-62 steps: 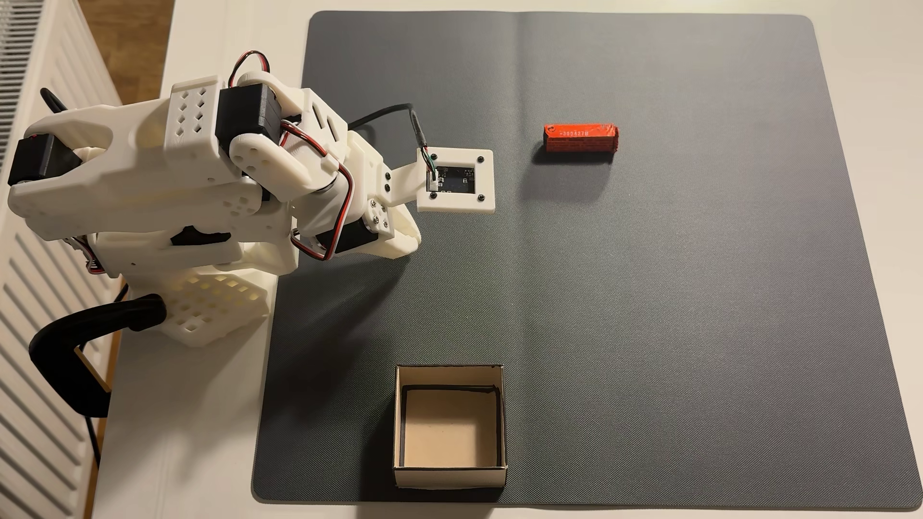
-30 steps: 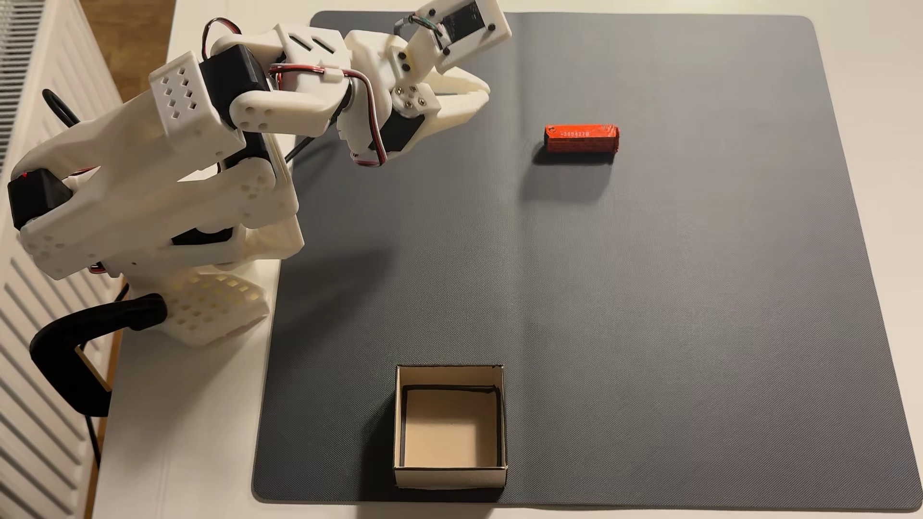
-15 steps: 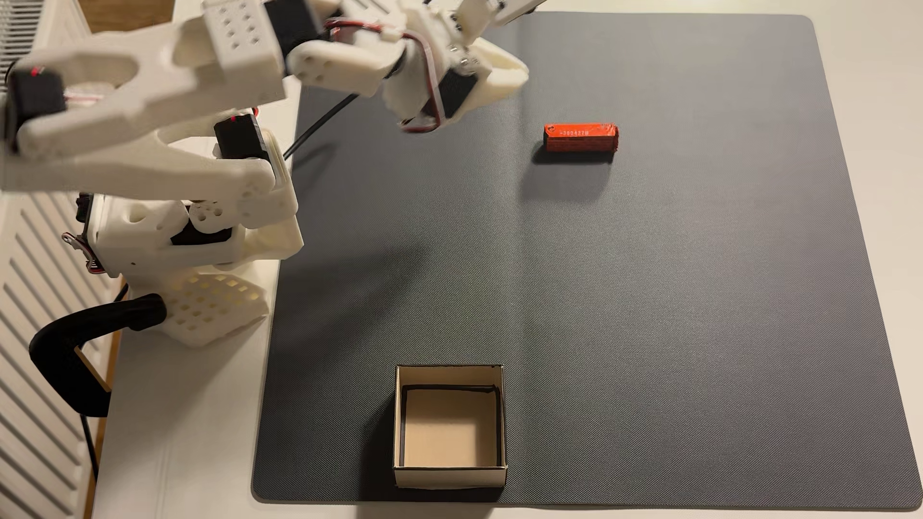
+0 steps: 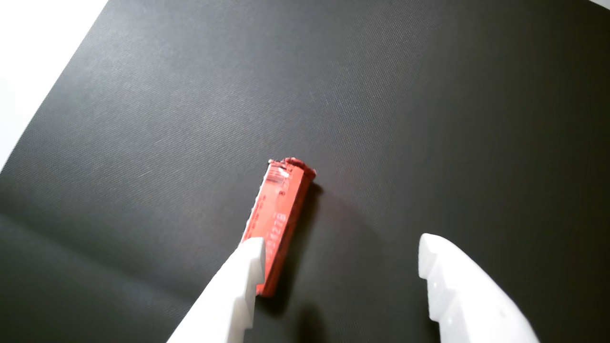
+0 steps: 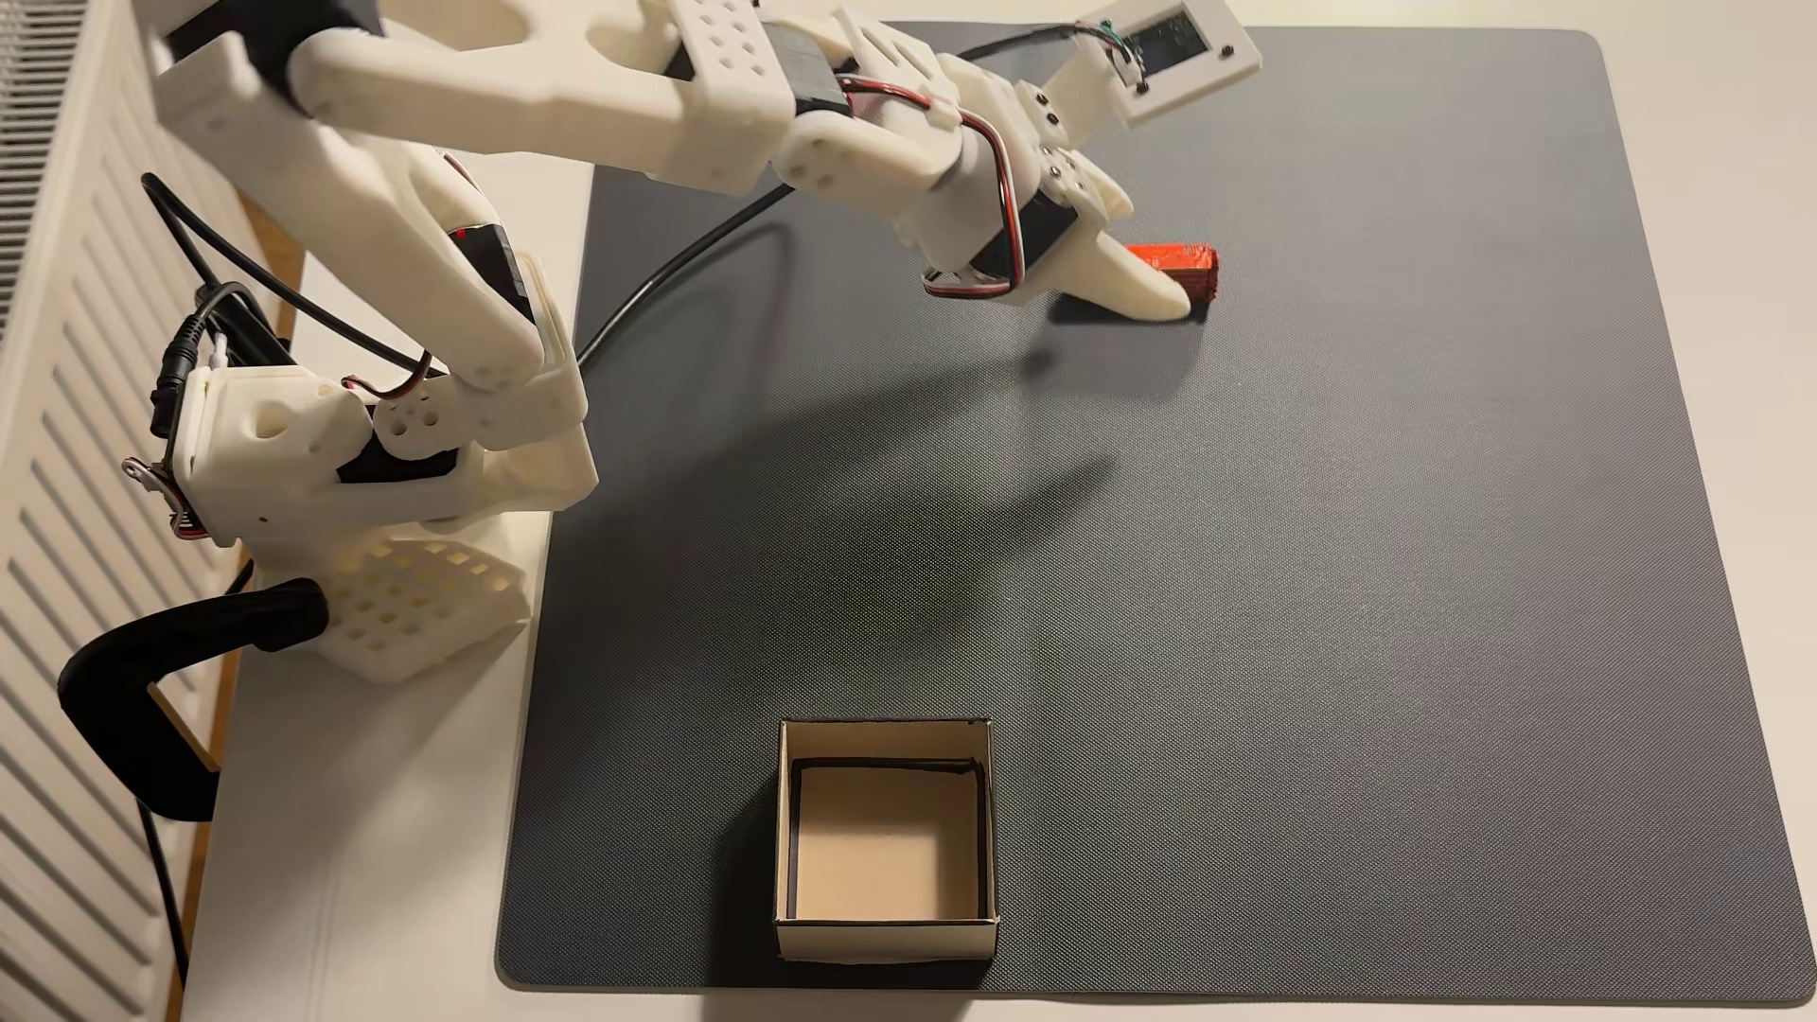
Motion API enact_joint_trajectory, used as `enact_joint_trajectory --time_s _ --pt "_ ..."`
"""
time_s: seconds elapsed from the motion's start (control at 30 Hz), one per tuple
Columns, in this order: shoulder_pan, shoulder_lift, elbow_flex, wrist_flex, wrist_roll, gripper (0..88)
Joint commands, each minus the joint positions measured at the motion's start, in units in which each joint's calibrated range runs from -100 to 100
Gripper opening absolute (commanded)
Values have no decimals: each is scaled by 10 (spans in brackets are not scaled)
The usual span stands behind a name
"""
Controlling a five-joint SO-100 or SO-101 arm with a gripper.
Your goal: Pick the red object and place it in the box
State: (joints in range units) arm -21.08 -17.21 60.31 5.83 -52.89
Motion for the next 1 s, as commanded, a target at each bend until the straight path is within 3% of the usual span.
enact_joint_trajectory --time_s 0.0,0.4,0.97 --pt "-12 45 -38 -49 -3 257" --pt "-41 158 -143 -47 -2 257" --pt "-39 220 -140 -54 -2 257"
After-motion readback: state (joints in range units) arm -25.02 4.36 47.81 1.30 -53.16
